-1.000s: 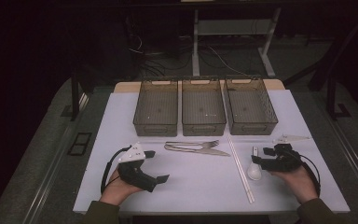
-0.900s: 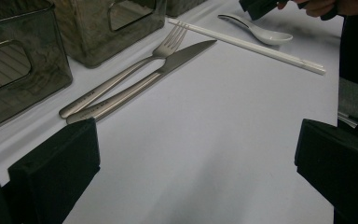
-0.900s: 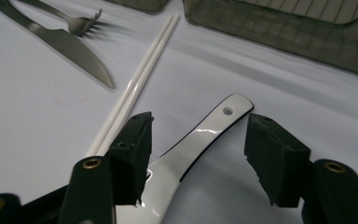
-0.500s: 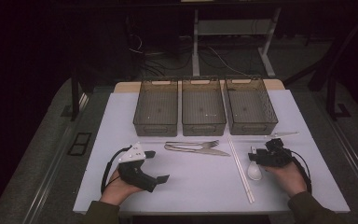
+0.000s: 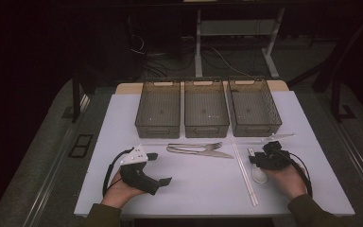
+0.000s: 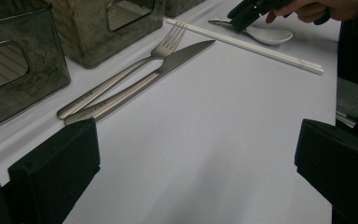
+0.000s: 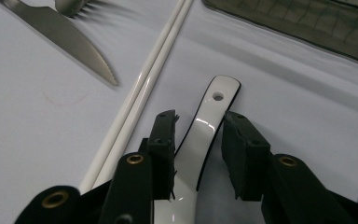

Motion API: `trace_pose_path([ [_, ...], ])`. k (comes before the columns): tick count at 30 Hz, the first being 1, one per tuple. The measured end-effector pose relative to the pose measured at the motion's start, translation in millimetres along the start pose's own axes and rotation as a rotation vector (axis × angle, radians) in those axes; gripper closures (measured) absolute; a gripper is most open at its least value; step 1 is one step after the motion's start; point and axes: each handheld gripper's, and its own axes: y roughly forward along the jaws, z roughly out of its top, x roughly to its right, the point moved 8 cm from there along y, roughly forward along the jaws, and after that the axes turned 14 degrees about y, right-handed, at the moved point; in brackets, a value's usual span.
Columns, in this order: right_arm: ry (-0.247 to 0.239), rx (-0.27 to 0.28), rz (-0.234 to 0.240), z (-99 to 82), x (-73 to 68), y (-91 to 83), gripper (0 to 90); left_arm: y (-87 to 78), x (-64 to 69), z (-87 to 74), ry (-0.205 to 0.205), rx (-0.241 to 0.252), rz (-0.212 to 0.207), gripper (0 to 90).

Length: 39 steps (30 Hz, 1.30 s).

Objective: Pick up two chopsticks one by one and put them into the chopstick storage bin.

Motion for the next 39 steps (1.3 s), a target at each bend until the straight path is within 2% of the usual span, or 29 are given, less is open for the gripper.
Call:
trace_pose_path([
  [6, -0.030, 0.009, -0.039, 1.1, -1.3, -1.5, 72.5, -0.1, 0.1, 0.0, 0.002, -0.001, -0.001, 0.0],
  [9, -0.035, 0.004, -0.038, 0.7, -1.7, -0.3, 71.9, 0.2, 0.3, -0.2, 0.000, -0.001, -0.002, 0.0],
  [11, -0.051, -0.022, -0.051, -2.1, -1.1, 2.4, 70.1, 0.4, 0.4, -0.5, 0.001, -0.004, -0.003, 0.0],
  [17, -0.061, -0.031, -0.040, -1.8, -1.2, 1.4, 72.4, 0.9, 0.4, -0.9, 0.001, -0.004, -0.004, 0.0],
  [20, -0.056, -0.037, -0.006, -1.6, -1.1, -0.2, 73.8, 0.8, 0.6, -0.7, 0.002, -0.002, -0.006, 0.0],
  [23, -0.052, -0.036, 0.002, -0.6, 1.5, -2.1, 74.8, 0.7, 0.5, -0.8, 0.002, -0.002, -0.008, 0.0],
  [26, -0.036, -0.023, -0.012, 2.4, 11.0, -6.9, 76.1, 0.5, 0.4, -0.9, 0.001, -0.002, -0.009, 0.0],
  [28, -0.005, -0.007, -0.007, 5.0, 18.9, -11.1, 77.4, 0.7, 0.5, -1.0, 0.001, -0.001, -0.010, 0.0],
  [31, 0.011, 0.007, -0.028, 7.3, 33.3, -16.1, 84.3, 0.9, 0.7, -1.0, 0.005, -0.004, -0.013, 0.0],
  [33, 0.022, 0.015, -0.043, 8.5, 43.1, -18.4, 84.4, 1.0, 1.1, -0.7, 0.003, -0.001, -0.013, 0.0],
  [38, 0.074, 0.035, -0.044, 12.0, 66.8, -23.1, 84.4, 1.1, 1.1, -0.8, 0.004, -0.001, -0.016, 0.0],
  [39, 0.074, 0.035, -0.044, 12.0, 66.8, -23.1, 84.4, 1.1, 1.2, -0.9, 0.005, -0.002, -0.016, 0.0],
])
